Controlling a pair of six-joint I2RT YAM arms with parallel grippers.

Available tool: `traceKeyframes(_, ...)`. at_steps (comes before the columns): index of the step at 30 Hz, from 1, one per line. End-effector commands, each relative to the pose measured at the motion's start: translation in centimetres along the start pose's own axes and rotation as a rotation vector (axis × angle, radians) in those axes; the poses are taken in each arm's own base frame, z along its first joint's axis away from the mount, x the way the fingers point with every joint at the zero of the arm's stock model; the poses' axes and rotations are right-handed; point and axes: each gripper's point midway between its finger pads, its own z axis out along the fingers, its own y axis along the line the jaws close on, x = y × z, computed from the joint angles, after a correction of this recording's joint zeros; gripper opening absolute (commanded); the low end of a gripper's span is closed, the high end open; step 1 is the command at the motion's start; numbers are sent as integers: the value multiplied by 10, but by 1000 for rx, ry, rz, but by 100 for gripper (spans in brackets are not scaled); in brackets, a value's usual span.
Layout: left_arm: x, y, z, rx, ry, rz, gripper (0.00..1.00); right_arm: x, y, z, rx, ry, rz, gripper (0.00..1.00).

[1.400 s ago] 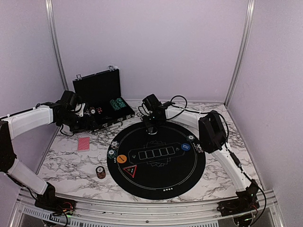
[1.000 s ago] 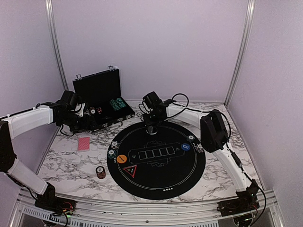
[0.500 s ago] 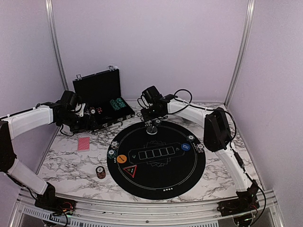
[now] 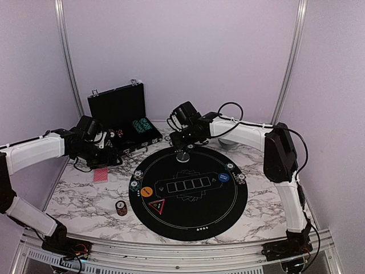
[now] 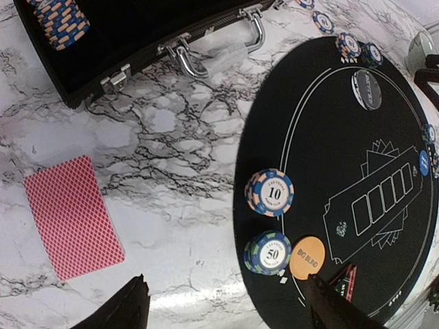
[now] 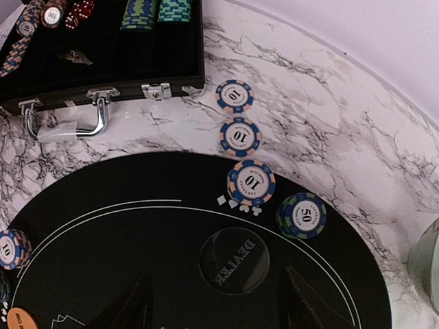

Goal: Distribute texas hold em gaming equipment

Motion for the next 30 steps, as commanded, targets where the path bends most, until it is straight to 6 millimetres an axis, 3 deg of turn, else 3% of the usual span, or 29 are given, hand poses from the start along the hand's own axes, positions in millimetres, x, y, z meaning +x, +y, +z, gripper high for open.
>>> traceKeyframes(1,25,-1,-10,-54,33,-9,79,-24,12,-37,-50,-98,14,61)
traceKeyframes(12,85,-20,-19,-138,149,53,79,-8,1,-75,-60,-140,21,73)
traceKeyframes(21,127,-25,-24,-197,229,97,79,-6,-15,-103,-44,-210,50,74)
traceKeyframes(30,152,-22,-17,-274,315,193,73,-4,-22,-112,-31,-230,66,74)
